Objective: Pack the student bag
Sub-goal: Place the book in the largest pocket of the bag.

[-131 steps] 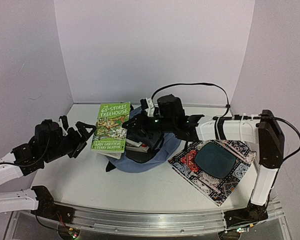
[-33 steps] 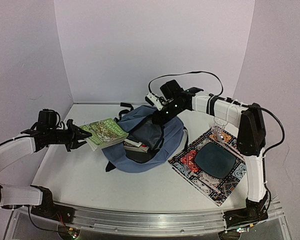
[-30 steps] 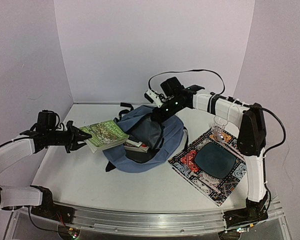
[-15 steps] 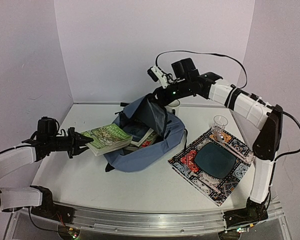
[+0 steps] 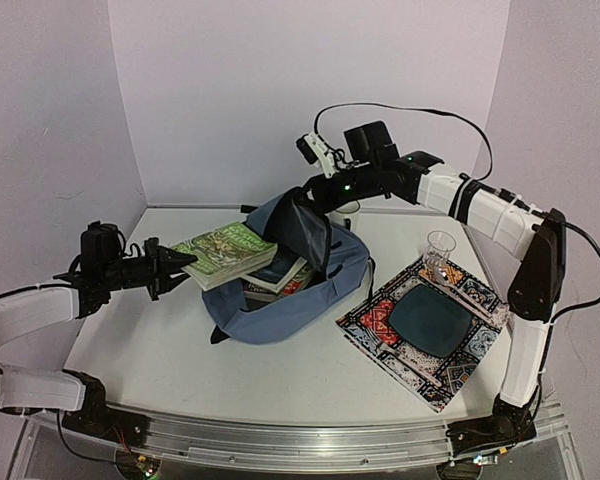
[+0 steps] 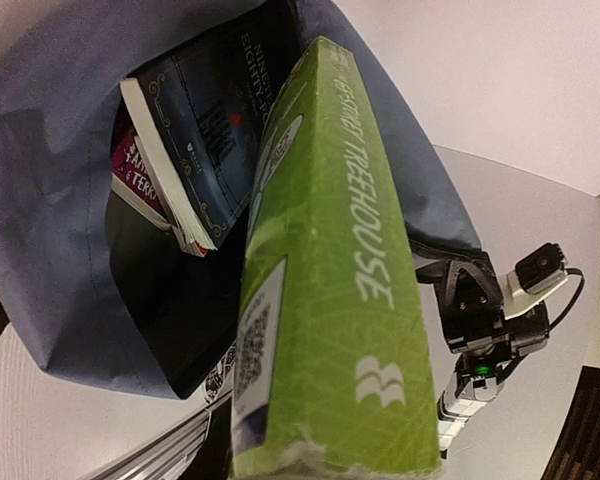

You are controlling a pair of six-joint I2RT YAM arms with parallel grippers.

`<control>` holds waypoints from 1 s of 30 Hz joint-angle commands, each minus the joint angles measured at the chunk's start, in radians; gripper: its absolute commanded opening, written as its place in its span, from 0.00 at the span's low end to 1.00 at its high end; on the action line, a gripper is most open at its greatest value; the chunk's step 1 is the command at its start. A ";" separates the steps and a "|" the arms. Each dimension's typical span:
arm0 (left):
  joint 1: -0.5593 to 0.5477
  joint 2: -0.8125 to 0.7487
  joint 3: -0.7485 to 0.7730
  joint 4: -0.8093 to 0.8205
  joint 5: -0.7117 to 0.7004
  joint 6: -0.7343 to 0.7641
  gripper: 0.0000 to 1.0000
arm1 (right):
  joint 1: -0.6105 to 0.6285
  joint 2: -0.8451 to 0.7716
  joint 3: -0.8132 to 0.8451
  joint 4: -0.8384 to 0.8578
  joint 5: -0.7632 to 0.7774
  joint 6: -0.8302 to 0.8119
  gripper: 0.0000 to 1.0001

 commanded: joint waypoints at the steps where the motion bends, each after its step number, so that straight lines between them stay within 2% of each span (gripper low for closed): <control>1: -0.094 0.059 0.048 0.198 -0.045 -0.017 0.00 | 0.006 -0.088 0.004 0.115 -0.033 0.040 0.00; 8: -0.110 0.155 -0.024 0.342 -0.145 -0.065 0.00 | 0.006 -0.079 0.011 0.151 -0.077 0.067 0.00; 15: -0.111 0.211 -0.078 0.415 -0.196 -0.123 0.00 | 0.008 -0.083 0.004 0.160 -0.114 0.083 0.00; 22: -0.174 0.392 0.104 0.472 -0.185 -0.104 0.00 | 0.021 -0.066 0.009 0.162 -0.155 0.088 0.00; 30: -0.259 0.604 0.318 0.506 -0.238 -0.123 0.00 | 0.043 -0.054 0.005 0.162 -0.174 0.091 0.00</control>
